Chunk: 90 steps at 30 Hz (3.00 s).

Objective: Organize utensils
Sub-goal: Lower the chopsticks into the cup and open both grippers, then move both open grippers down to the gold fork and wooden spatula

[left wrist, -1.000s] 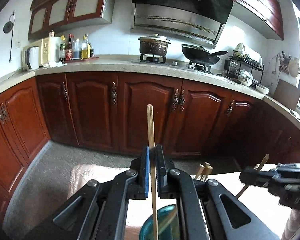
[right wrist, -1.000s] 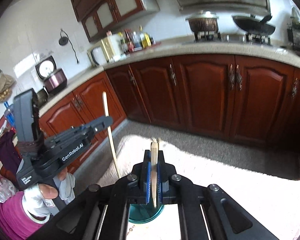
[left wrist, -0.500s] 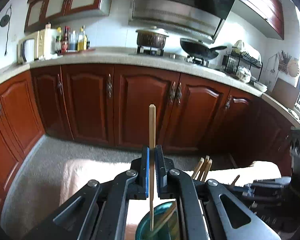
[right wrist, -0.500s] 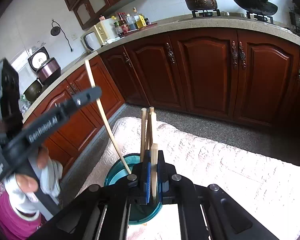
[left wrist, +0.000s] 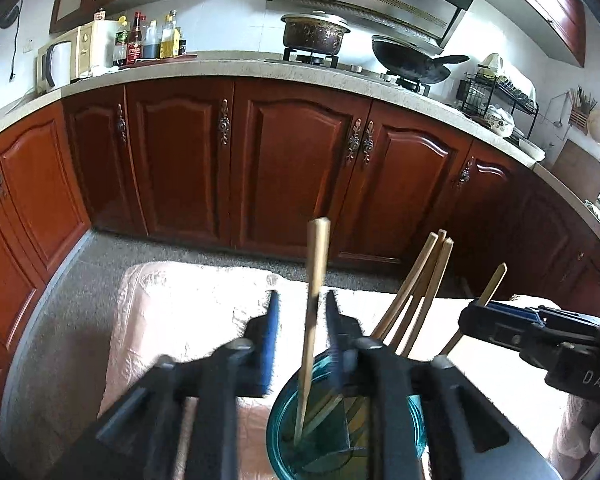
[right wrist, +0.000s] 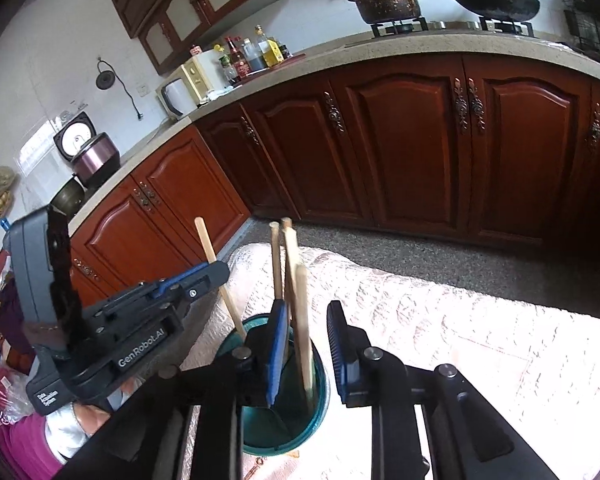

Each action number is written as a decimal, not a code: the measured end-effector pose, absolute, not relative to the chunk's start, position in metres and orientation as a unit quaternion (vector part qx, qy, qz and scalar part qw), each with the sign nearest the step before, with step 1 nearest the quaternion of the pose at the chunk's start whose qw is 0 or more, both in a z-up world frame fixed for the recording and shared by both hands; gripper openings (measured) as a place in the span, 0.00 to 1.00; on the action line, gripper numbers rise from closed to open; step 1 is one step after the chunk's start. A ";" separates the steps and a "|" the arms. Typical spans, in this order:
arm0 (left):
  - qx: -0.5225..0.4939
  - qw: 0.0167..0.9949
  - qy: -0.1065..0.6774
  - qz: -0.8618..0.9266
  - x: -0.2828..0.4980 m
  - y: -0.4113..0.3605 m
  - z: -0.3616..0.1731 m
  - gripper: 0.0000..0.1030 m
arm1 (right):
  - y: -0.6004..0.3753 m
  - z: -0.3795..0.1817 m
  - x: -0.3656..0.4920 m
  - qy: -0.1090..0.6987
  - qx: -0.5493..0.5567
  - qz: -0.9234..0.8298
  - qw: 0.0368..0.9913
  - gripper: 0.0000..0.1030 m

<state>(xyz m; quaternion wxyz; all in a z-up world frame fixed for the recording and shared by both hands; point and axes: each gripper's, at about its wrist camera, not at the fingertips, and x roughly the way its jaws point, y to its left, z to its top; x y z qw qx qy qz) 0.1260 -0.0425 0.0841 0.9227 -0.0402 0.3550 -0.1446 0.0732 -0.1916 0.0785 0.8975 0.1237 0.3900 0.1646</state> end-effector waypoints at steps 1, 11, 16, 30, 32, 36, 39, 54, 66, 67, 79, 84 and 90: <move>-0.043 0.922 0.356 -0.146 0.126 -0.042 0.083 0.38 | -0.194 0.078 0.071 0.390 0.128 0.164 0.897 0.25; -0.038 0.921 0.363 -0.136 0.105 -0.038 0.082 0.52 | -0.200 0.069 0.054 0.396 0.130 0.154 0.896 0.27; -0.022 0.923 0.363 -0.126 0.091 -0.040 0.082 0.54 | -0.199 0.065 0.042 0.399 0.118 0.139 0.899 0.29; -0.010 0.927 0.356 -0.122 0.067 -0.041 0.087 0.69 | -0.206 0.063 0.012 0.401 0.115 0.120 0.901 0.40; -0.005 0.927 0.354 -0.121 0.064 -0.042 0.088 0.70 | -0.207 0.063 0.007 0.401 0.116 0.117 0.901 0.42; 0.002 0.929 0.351 -0.119 0.055 -0.044 0.090 0.73 | -0.208 0.063 0.001 0.402 0.114 0.115 0.901 0.43; 0.009 0.930 0.348 -0.115 0.050 -0.045 0.092 0.74 | -0.210 0.063 -0.006 0.401 0.111 0.113 0.902 0.45; 0.026 0.923 0.358 -0.134 0.017 -0.061 0.088 0.74 | -0.234 0.049 -0.037 0.413 0.107 0.081 0.901 0.50; 0.040 0.915 0.372 -0.152 -0.002 -0.083 0.081 0.74 | -0.260 0.035 -0.061 0.423 0.112 0.049 0.898 0.54; 0.041 0.915 0.372 -0.153 -0.003 -0.084 0.080 0.74 | -0.262 0.034 -0.062 0.424 0.112 0.046 0.898 0.54; 0.048 0.905 0.385 -0.178 -0.016 -0.106 0.071 0.74 | -0.282 0.022 -0.078 0.437 0.115 0.020 0.892 0.57; 0.049 0.898 0.392 -0.196 -0.022 -0.113 0.064 0.74 | -0.292 0.011 -0.082 0.451 0.120 0.009 0.884 0.57; 0.043 0.884 0.407 -0.227 -0.031 -0.115 0.049 0.74 | -0.302 -0.012 -0.083 0.475 0.128 0.002 0.871 0.57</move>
